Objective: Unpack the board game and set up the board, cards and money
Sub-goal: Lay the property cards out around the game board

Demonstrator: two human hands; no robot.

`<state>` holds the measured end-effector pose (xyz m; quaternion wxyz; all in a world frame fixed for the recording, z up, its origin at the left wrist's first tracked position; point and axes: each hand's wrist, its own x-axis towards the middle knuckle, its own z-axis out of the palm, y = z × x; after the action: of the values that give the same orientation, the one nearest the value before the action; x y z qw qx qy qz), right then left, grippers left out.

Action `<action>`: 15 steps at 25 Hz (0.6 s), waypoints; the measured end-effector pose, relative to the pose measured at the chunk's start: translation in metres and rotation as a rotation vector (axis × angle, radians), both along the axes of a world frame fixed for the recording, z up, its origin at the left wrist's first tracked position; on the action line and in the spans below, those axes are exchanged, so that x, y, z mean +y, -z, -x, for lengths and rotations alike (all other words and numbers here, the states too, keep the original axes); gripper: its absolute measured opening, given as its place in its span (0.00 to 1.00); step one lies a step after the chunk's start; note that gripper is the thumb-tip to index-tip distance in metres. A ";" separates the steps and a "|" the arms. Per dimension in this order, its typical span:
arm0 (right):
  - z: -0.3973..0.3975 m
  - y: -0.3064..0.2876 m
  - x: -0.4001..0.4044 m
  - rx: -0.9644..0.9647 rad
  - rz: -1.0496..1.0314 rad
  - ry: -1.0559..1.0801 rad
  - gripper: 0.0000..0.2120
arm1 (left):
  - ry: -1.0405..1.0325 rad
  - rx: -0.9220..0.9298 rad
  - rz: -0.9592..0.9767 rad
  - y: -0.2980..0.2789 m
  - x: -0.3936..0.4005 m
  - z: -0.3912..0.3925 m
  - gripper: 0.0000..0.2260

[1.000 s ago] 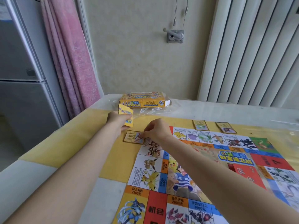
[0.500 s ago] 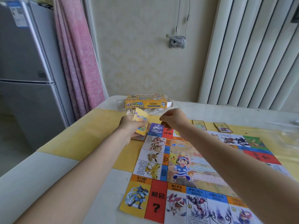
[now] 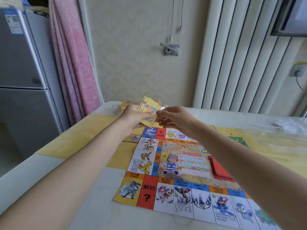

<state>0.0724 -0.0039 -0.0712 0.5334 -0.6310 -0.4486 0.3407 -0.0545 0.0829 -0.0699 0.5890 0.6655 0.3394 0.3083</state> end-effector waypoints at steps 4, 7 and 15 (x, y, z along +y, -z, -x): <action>0.006 0.002 0.004 -0.003 -0.037 0.004 0.09 | 0.034 0.018 0.009 0.000 0.002 0.006 0.06; 0.004 0.003 0.007 0.004 -0.038 0.030 0.08 | 0.093 0.024 0.040 0.003 0.006 0.007 0.06; -0.012 0.012 -0.003 -0.012 -0.011 0.093 0.04 | 0.221 -0.096 0.238 0.023 0.002 -0.002 0.08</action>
<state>0.0846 -0.0065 -0.0835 0.5494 -0.6502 -0.4240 0.3093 -0.0521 0.0848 -0.0933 0.7096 0.6086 0.2699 0.2307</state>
